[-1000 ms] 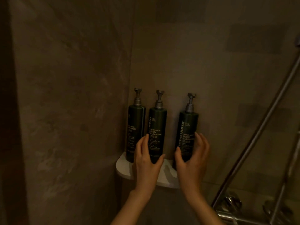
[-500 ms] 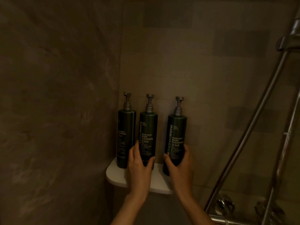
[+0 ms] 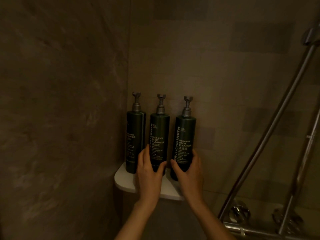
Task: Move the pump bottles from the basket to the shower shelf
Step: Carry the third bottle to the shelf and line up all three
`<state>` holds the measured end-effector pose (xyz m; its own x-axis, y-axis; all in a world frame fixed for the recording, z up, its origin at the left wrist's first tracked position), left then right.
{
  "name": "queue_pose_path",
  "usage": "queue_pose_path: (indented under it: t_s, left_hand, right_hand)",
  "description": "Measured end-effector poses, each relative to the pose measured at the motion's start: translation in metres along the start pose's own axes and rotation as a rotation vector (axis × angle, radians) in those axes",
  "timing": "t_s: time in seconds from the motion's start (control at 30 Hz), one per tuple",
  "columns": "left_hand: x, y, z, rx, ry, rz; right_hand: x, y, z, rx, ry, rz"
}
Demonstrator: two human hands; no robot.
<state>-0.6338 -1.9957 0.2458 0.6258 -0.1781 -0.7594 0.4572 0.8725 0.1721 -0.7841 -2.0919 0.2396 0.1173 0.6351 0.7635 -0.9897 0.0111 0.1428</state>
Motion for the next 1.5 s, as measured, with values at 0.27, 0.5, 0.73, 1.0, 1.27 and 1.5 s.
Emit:
queue_pose_path:
  t_s: [0.27, 0.5, 0.73, 1.0, 1.27, 1.5]
  left_hand:
    - [0.0, 0.0, 0.0, 0.001, -0.009, -0.002]
    - [0.0, -0.001, 0.0, 0.015, 0.0, -0.005]
    - [0.0, 0.003, -0.001, 0.035, -0.02, 0.002]
    - [0.003, 0.004, -0.005, 0.095, -0.008, -0.003]
    - [-0.016, 0.037, -0.051, 0.111, -0.094, 0.23]
    - [-0.035, 0.063, -0.092, 0.041, -0.043, 0.647]
  right_hand:
    - [0.002, 0.0, -0.001, 0.013, 0.019, -0.017]
    - [0.003, 0.0, -0.002, 0.026, 0.009, -0.04]
    - [0.003, -0.002, -0.004, 0.067, -0.015, -0.065]
    - [-0.007, 0.012, -0.018, 0.139, -0.099, -0.093]
    - [0.003, 0.05, -0.035, 0.219, 0.016, -0.3]
    - [0.0, 0.078, -0.047, 0.435, 0.172, -0.388]
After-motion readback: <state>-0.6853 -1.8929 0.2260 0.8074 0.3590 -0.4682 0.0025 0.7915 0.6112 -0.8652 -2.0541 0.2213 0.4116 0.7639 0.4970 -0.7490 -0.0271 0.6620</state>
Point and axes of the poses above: each hand's wrist, its own z-axis towards the middle knuckle, its own y-axis out of the back of the hand, x = y × z, the point moved 10 cm from there along z, towards the middle knuckle, and after that the axes turned 3 degrees about y, right-handed, at the moved point
